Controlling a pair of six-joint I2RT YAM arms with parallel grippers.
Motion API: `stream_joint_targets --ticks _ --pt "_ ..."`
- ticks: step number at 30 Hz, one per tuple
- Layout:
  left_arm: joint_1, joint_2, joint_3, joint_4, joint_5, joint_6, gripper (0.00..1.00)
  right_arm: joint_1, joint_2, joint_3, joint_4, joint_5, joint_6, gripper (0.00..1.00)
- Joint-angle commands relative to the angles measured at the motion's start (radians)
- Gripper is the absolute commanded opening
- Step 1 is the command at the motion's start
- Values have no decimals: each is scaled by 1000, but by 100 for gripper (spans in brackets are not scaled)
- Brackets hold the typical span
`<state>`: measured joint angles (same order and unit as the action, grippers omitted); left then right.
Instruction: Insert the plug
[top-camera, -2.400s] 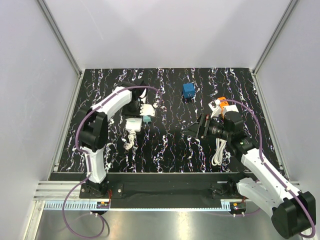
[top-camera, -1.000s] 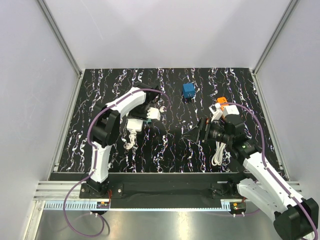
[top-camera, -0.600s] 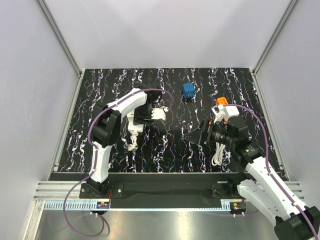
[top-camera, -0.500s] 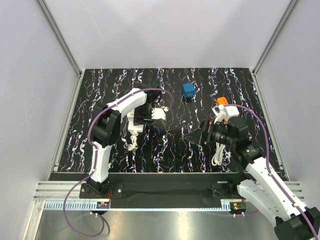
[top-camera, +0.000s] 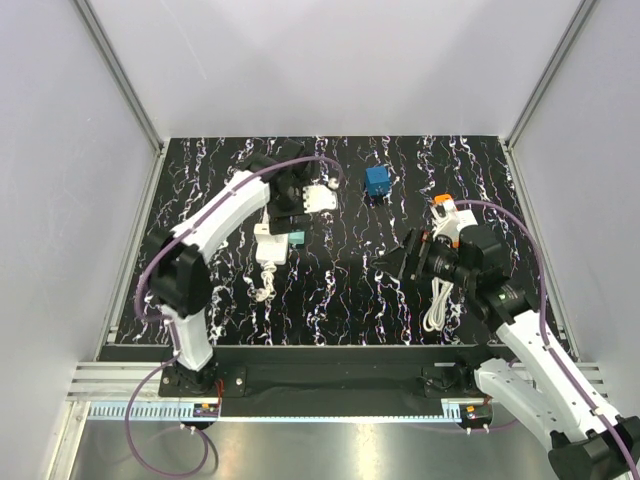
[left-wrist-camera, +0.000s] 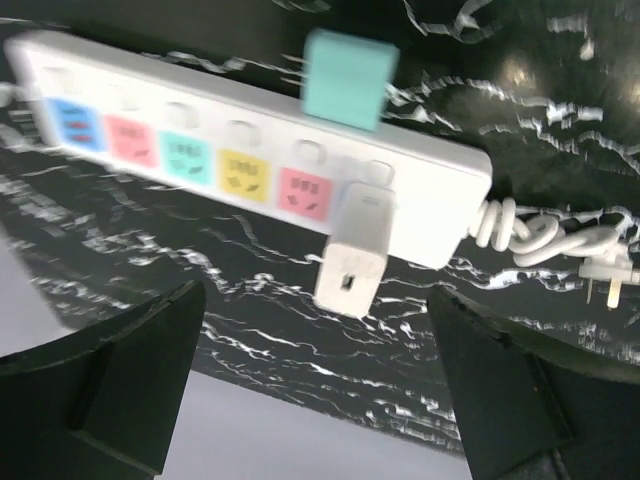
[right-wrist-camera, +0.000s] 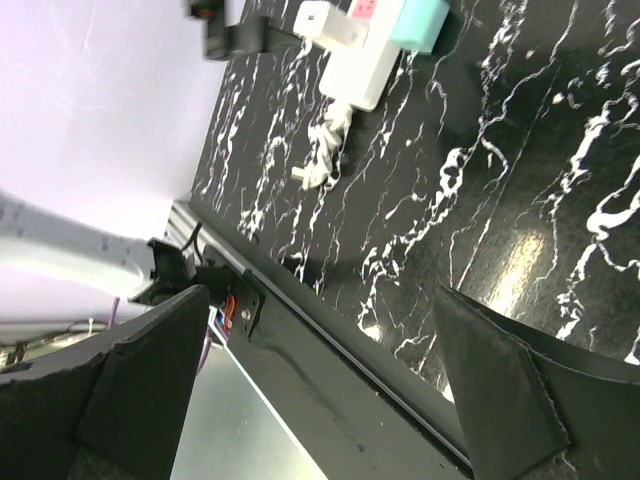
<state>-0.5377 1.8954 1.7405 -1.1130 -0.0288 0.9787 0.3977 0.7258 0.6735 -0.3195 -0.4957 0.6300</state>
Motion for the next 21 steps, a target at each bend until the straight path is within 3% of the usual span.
stream_joint_targets --ticks 1,8,12,13,14,17,21 --pt "-13 -177 -18 169 21 -133 99 9 47 98 -13 77 -6 100" --pt "-13 -363 70 349 -128 -578 99 9 329 202 8 163 -128 100" --pt "76 -462 -51 447 -62 -906 99 9 569 356 23 235 -246 98" --pt "111 -484 -68 450 -24 -949 99 10 604 383 33 250 -269 98" --pt "195 -495 -84 441 136 -1006 99 12 639 426 46 258 -320 98" --pt "322 -527 -162 446 324 -1183 99 24 830 513 117 261 -454 97" --pt "343 -605 -361 479 408 -1258 99 67 998 619 149 160 -659 96"
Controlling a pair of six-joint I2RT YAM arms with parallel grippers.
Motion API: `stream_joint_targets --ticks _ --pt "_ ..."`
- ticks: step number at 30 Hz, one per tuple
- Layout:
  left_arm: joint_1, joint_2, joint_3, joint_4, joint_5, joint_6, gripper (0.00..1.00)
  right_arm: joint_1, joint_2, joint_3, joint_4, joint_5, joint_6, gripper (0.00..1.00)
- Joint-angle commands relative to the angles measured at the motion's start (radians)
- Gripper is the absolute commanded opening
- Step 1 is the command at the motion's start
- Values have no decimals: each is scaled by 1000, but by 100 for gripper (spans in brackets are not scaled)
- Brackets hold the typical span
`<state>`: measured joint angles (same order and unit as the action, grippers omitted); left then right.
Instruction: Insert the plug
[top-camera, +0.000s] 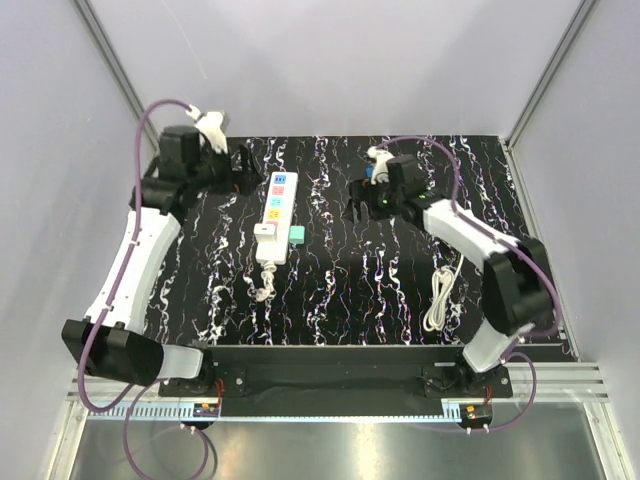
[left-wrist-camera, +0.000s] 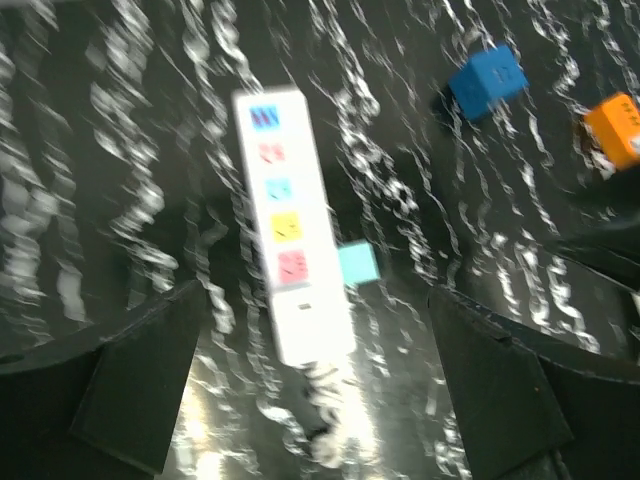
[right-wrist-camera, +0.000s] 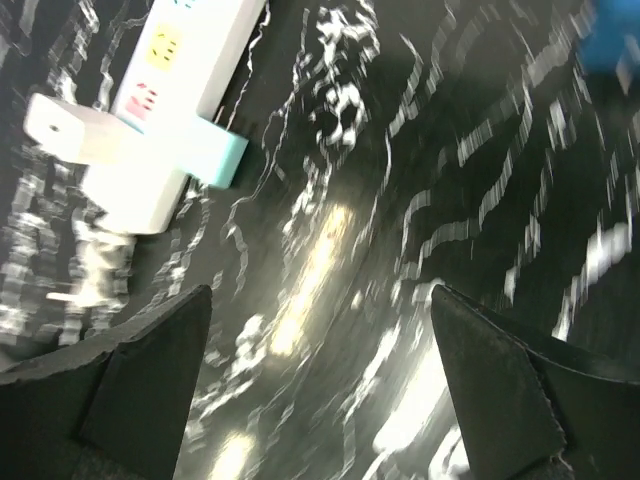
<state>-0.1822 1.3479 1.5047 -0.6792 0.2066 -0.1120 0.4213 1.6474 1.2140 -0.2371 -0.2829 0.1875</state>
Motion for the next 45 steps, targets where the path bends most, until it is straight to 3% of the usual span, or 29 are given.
stream_joint_targets --ticks 1,4,6,8,17,26,36,45 --pt "-10 -120 -173 73 191 -173 99 53 98 97 67 -61 -285 96" --pt "-7 -246 -329 229 214 -242 99 83 143 98 183 -123 -441 95" --pt "-2 -289 -376 259 191 -300 99 92 170 56 325 -162 -508 95" --pt "3 -326 -419 279 169 -340 99 108 224 86 349 -188 -557 95" --pt "6 -408 -537 362 157 -322 99 158 419 265 248 -321 -661 92" --pt "6 -408 -594 359 215 -292 99 181 549 386 154 -334 -743 88" --pt "6 -382 -560 348 243 -318 98 203 598 459 61 -387 -754 80" --pt "6 -386 -526 319 249 -314 97 220 652 550 5 -305 -717 72"
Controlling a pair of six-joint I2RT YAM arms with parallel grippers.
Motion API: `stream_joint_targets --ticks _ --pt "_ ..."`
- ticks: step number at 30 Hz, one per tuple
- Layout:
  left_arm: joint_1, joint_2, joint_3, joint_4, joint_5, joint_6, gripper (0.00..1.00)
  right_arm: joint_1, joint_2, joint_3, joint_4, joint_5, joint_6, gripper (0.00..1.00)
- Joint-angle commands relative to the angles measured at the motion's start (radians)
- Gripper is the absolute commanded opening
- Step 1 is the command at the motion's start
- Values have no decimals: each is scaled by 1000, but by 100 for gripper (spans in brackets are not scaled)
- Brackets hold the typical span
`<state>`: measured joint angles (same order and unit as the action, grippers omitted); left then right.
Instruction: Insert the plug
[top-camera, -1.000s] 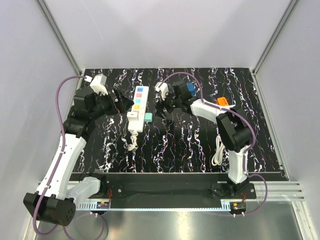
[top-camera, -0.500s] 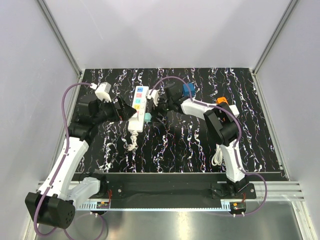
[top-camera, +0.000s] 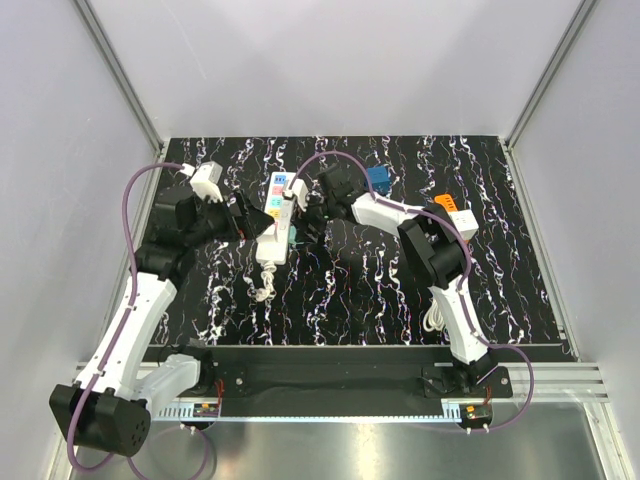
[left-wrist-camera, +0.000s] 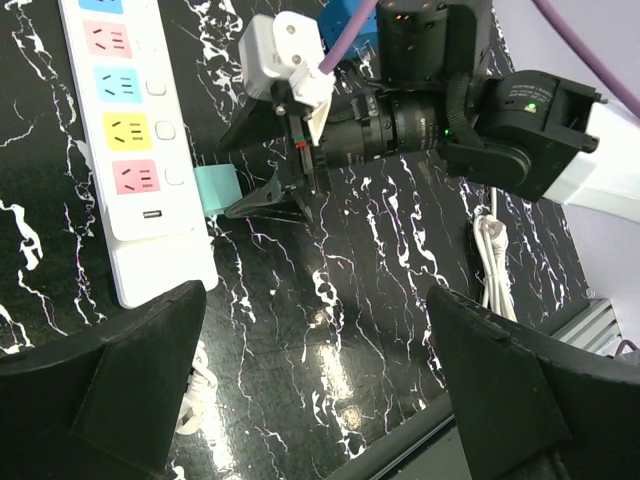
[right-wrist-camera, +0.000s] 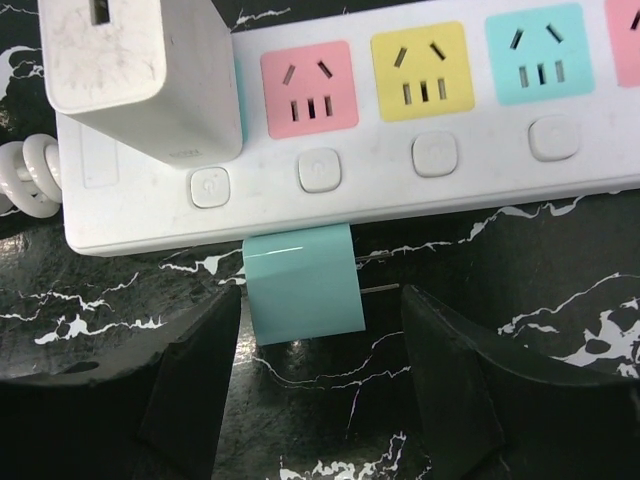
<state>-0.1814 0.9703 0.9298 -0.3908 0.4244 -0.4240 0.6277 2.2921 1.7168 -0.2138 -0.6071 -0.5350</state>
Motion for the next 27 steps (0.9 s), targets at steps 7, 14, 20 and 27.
stream_joint_targets --ticks 7,14,20,27 --pt "5 -16 53 -2 14 25 97 38 9 35 -27 76 -28 69" --pt "5 -39 35 -19 -12 56 97 44 -2 20 -13 104 -29 31" --pt "5 -51 23 -40 -23 47 95 46 -121 -121 106 184 -16 1" --pt "5 -45 15 -51 -24 -56 85 46 -353 -334 296 268 235 0"
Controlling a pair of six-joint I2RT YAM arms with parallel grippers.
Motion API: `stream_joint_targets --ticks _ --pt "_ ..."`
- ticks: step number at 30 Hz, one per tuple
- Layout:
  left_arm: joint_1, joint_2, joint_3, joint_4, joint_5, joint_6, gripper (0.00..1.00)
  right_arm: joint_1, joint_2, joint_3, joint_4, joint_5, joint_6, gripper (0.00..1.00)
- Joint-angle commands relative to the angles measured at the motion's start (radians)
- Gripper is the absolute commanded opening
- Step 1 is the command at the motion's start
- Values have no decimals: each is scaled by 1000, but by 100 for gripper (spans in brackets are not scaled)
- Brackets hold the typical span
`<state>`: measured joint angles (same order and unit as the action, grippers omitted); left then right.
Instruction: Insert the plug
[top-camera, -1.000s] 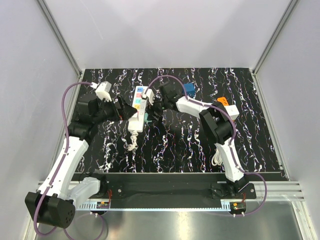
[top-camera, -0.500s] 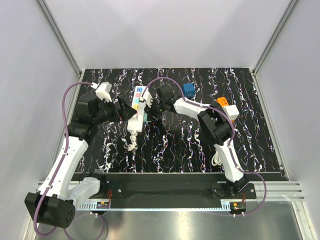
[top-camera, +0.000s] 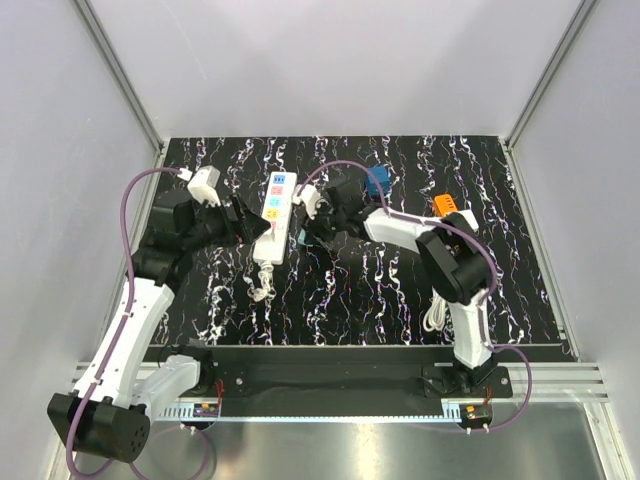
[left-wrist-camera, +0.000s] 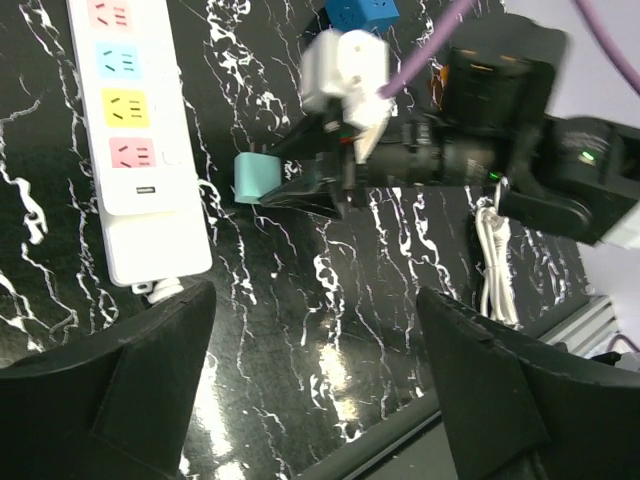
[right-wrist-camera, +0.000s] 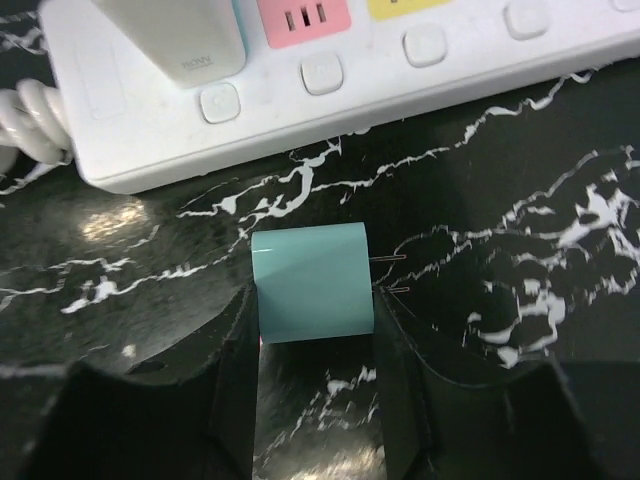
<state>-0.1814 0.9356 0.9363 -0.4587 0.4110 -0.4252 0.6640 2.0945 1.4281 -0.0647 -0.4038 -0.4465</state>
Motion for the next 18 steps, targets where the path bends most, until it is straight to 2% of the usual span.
stream_joint_targets --ticks 1,8,12,16,18 --pt "5 -11 4 17 -11 -69 83 9 -181 -67 185 97 191 0" --pt "5 -9 -57 144 66 -202 76 20 -456 -339 463 177 624 0" --pt "0 14 -112 264 104 -325 67 57 -606 -501 638 235 735 0" --pt "-30 37 -125 345 75 -385 65 81 -672 -537 657 292 775 0" --pt "-81 46 -104 368 28 -392 65 89 -697 -551 658 309 790 0"
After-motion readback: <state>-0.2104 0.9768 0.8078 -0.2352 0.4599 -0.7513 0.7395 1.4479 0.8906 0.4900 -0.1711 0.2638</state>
